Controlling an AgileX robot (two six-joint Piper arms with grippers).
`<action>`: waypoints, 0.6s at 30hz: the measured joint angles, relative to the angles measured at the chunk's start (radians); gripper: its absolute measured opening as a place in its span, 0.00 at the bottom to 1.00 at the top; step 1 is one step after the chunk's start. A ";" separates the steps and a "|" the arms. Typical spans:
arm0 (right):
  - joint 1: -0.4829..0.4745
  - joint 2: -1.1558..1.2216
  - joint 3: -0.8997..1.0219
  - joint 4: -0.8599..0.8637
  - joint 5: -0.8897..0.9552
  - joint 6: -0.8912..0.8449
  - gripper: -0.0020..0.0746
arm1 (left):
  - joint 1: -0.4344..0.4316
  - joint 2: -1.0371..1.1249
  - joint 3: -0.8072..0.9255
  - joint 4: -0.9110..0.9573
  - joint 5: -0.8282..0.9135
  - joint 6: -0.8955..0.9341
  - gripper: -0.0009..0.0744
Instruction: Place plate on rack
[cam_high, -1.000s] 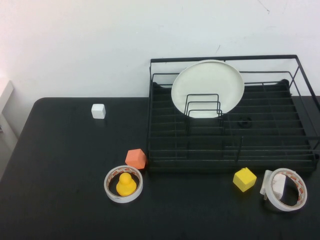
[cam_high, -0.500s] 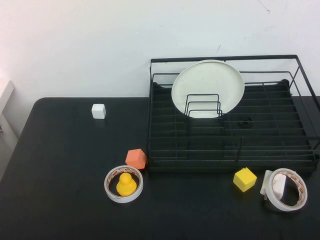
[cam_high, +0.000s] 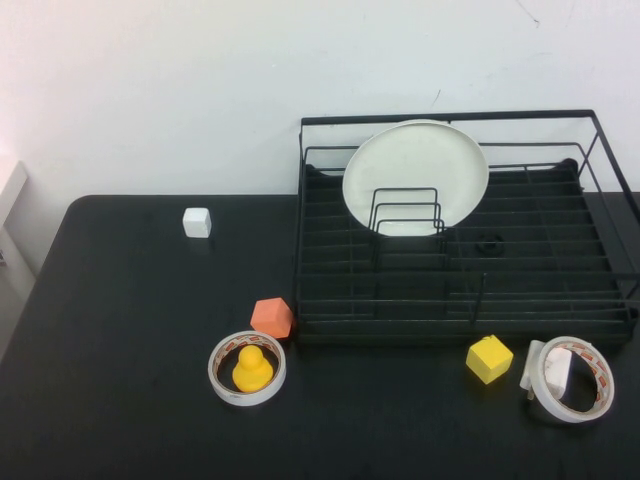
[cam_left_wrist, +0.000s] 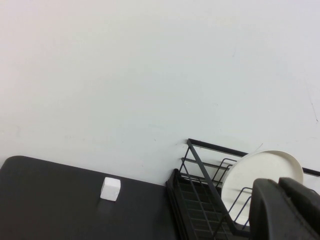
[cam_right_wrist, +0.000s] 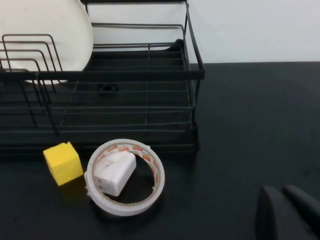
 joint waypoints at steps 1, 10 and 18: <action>0.000 0.000 0.000 0.007 0.000 0.000 0.02 | 0.000 0.000 0.000 0.000 0.000 0.000 0.01; 0.000 0.000 0.000 0.019 0.002 0.007 0.02 | 0.000 0.000 0.000 -0.001 0.000 0.000 0.01; 0.000 0.000 0.000 0.019 0.002 0.007 0.02 | 0.000 0.000 0.000 -0.001 0.000 0.000 0.01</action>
